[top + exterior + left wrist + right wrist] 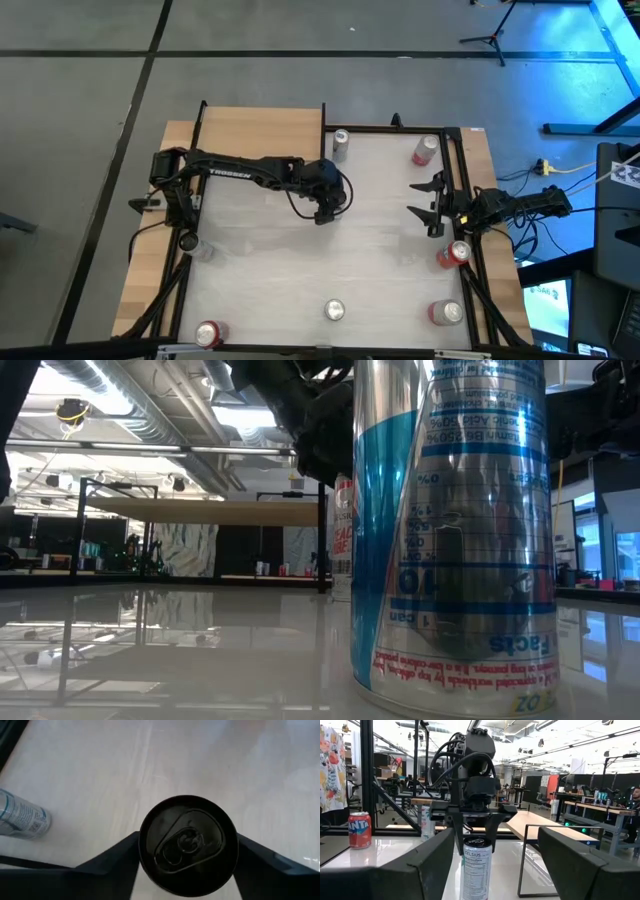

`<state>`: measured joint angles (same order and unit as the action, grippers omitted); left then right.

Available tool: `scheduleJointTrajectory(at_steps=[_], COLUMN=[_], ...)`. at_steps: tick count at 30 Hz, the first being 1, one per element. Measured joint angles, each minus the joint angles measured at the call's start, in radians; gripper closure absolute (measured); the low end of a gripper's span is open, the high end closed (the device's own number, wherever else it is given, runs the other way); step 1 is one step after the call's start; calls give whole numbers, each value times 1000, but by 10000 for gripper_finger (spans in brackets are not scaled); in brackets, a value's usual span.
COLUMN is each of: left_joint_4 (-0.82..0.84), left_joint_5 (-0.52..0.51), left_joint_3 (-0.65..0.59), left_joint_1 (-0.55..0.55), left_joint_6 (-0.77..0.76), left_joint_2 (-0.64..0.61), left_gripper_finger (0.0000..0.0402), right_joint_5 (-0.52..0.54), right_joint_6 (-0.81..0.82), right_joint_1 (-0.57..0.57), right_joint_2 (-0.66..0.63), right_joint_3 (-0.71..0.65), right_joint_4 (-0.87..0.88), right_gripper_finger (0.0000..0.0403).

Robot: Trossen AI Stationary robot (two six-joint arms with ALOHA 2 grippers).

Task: Place canned beverage on shelf
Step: Put the top white pink soda can on the shelf

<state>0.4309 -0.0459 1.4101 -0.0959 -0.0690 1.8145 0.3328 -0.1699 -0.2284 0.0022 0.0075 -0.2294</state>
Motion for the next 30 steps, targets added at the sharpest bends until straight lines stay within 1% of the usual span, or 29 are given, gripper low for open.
scheduleJointTrajectory(at_steps=[7, 11, 15, 17, 21, 26, 30], left_joint_4=[12, 88, 177, 235, 376, 608, 742], left_joint_5=[-23, -25, -55, -83, -151, -298, -384], left_joint_3=[1, 40, 95, 124, 206, 320, 399], left_joint_1=[7, 26, 48, 56, 61, 38, 1], left_joint_6=[-27, -62, -103, -119, -183, -276, -334], left_joint_2=[-7, -35, -103, -141, -219, -287, -320], left_gripper_finger=[176, 176, 176, 175, 168, 166, 165], right_joint_5=[0, 0, 0, 4, 45, 129, 144], right_joint_6=[3, 5, 23, 32, 19, -22, -58], right_joint_1=[0, 0, 0, 0, 0, 0, 0], right_joint_2=[0, 0, 4, 10, 28, 42, 51], right_joint_3=[0, 1, 1, 1, 3, 50, 77], right_joint_4=[-32, -113, -190, -227, -311, -321, -327], right_gripper_finger=[116, 116, 116, 116, 116, 116, 116])
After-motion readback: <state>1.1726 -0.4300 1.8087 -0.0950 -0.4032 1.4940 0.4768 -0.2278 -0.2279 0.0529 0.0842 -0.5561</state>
